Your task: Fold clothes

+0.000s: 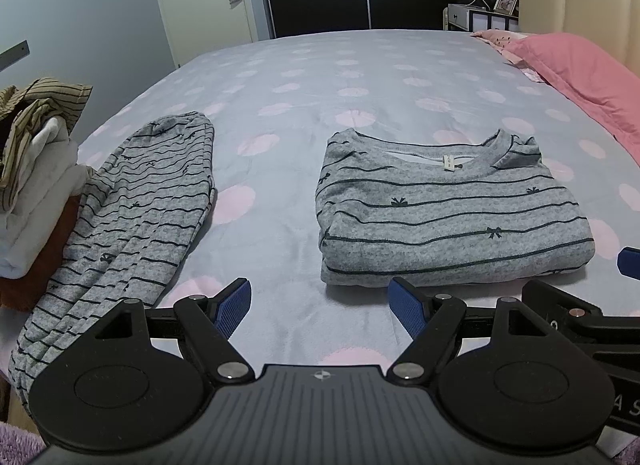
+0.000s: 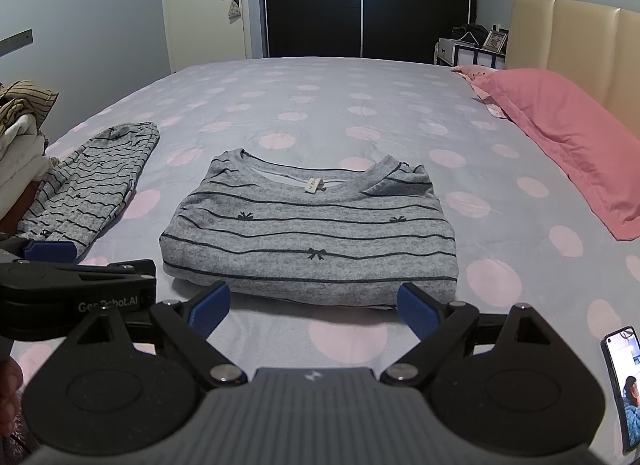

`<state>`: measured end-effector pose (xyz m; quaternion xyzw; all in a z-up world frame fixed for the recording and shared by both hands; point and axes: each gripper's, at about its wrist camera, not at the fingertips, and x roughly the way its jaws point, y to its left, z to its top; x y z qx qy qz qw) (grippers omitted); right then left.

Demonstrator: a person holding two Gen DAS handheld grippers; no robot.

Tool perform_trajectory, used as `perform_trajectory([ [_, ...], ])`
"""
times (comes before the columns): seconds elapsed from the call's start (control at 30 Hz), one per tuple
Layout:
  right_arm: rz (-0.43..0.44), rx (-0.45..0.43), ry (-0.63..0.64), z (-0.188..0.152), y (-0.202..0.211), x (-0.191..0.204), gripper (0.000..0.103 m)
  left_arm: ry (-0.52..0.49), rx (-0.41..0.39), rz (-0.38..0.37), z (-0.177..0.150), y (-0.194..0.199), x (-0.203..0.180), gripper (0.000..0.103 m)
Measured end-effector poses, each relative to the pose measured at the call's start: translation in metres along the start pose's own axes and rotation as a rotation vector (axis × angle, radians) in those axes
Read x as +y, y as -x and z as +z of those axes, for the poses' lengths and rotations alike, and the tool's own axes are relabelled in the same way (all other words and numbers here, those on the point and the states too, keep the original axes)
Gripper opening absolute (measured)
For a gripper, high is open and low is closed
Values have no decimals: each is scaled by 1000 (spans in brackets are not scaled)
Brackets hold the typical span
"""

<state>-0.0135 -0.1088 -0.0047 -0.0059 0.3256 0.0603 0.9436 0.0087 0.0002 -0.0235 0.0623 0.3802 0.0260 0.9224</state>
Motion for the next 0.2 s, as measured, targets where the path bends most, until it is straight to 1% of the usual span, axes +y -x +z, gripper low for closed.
perform_trajectory([
  [0.2,1,3,-11,0,1,-1,92,13,-9,-9,0,2,1,75],
])
